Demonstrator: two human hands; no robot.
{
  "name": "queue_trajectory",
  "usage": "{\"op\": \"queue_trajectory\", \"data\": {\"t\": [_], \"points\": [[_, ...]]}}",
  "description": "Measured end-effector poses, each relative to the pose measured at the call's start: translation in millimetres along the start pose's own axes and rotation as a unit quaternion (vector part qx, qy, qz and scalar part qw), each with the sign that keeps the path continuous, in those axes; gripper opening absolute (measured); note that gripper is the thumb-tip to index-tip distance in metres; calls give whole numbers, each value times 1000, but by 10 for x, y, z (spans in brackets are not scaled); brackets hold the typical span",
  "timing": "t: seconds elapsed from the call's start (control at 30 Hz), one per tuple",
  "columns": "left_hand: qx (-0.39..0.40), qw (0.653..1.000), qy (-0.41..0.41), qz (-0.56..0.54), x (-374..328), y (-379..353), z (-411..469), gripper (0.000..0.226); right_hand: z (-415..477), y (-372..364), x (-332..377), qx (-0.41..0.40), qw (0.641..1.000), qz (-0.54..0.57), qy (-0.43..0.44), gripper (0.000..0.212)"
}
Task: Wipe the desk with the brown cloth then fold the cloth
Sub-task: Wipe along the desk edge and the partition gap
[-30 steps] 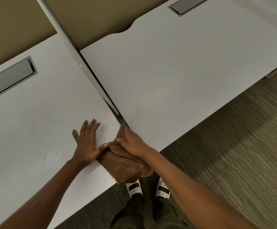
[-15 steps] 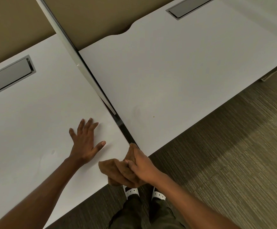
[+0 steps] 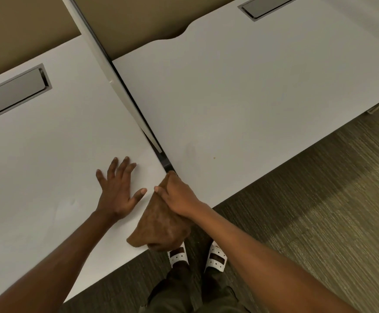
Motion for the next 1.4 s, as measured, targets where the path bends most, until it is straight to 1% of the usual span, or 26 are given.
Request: {"op": "queue_trajectory", "data": {"t": [0.1, 0.23, 0.5, 0.6, 0.73, 0.8, 1.0, 1.13, 1.23, 1.4], "points": [[-2, 1000, -4, 5, 16, -14, 18, 93, 199, 99, 147, -14, 1000, -16, 8, 62], [-4, 1000, -1, 4, 39, -24, 32, 90, 441, 218, 317, -21, 999, -26, 11, 63], [-11, 1000, 5, -4, 86, -44, 48, 89, 802, 349, 537, -31, 999, -21, 19, 41], [-14, 1000, 2, -9, 108, -59, 49, 88, 820, 335, 518, -32, 999, -15, 14, 39], [-24, 999, -2, -23, 107, -43, 37, 90, 753, 310, 475, -27, 999, -18, 1, 49], [-31, 999, -6, -26, 99, -25, 26, 91, 686, 295, 440, -28, 999, -21, 2, 48], [-42, 998, -12, -38, 97, -12, 3, 92, 361, 176, 256, -20, 1000, -13, 9, 38], [-46, 998, -9, -32, 109, -29, 5, 89, 129, 66, 102, -17, 999, -17, 25, 23], [-47, 998, -8, -28, 133, -48, 10, 85, -23, -16, -32, -10, 1000, -15, 17, 25], [-49, 999, -7, -21, 151, -69, 22, 81, -262, -138, -224, -5, 1000, -5, 3, 35]]}}
Point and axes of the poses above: each hand's wrist, its own z-axis towards the middle knuckle, its own y-axis out of the back of the hand, x = y × z, the point moved 6 cm from there along z, towards the middle knuckle, and after that the axes turned 12 degrees about x, right-handed, at the moved point
